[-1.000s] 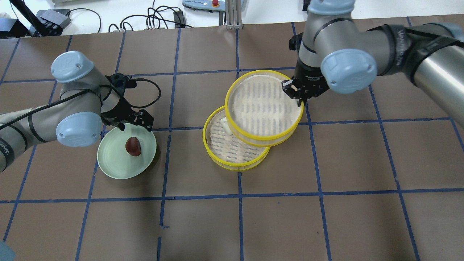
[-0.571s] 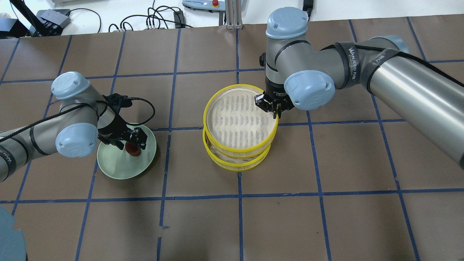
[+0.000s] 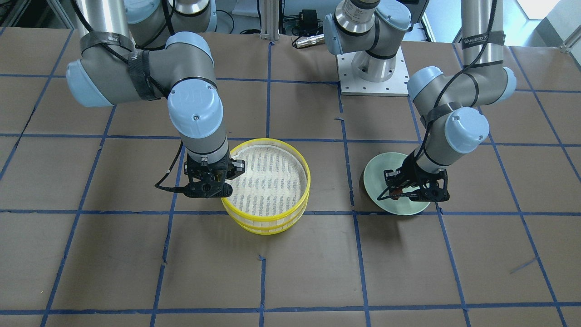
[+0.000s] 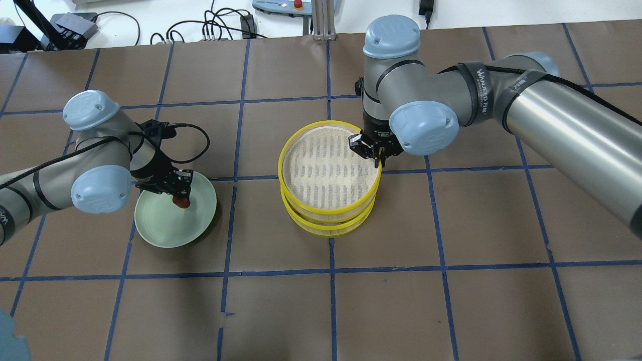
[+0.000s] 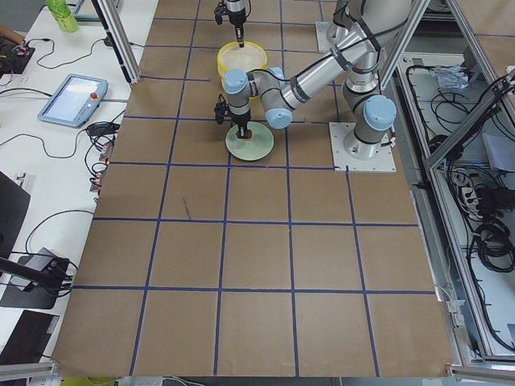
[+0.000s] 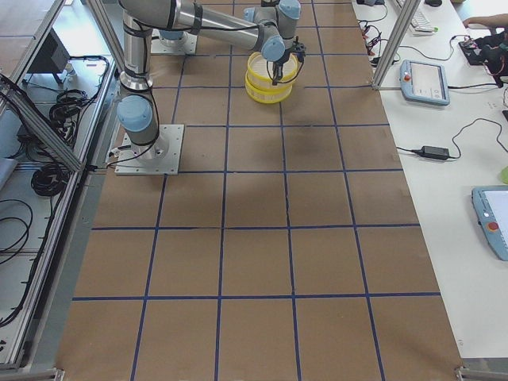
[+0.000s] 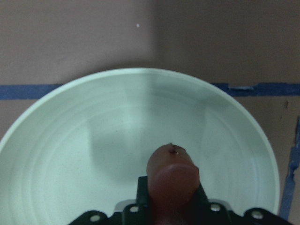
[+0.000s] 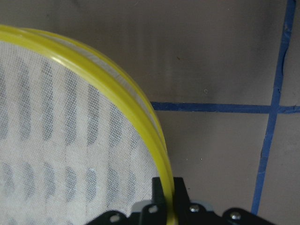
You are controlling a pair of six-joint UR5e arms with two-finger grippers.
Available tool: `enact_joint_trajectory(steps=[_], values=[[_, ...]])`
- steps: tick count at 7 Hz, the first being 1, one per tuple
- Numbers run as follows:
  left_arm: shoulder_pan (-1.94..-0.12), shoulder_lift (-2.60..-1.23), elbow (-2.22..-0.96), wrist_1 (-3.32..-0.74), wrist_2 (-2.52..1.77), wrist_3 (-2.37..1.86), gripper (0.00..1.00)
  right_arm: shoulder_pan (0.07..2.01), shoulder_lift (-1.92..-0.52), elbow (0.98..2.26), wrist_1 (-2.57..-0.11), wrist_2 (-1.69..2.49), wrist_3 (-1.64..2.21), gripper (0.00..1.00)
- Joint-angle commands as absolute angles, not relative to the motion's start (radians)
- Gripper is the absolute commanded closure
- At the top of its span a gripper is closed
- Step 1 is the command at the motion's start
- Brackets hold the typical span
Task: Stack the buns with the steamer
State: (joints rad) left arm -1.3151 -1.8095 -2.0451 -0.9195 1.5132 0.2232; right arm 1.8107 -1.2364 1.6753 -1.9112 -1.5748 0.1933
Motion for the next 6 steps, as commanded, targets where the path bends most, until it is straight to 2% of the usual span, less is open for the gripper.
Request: enact_joint_trajectory(steps=[1,5,6], values=[[-1.325,-1.729,-1.998,-0.981,1.516,0.192,1.0,1.812,-1.235,1.677,-1.911,-1.571,0.195,0.99],[-1.417,-1.674,-1.742,-1.309,1.551,0.1,1.0,1.822,-1.232,1.69,-1.927,-1.571,0.195,0.98],[-1.44,-1.674,-1.727,-1.315,1.551,0.081,1.0,1.821,-1.232,1.697,-1.927,-1.571,0.195,0.96]])
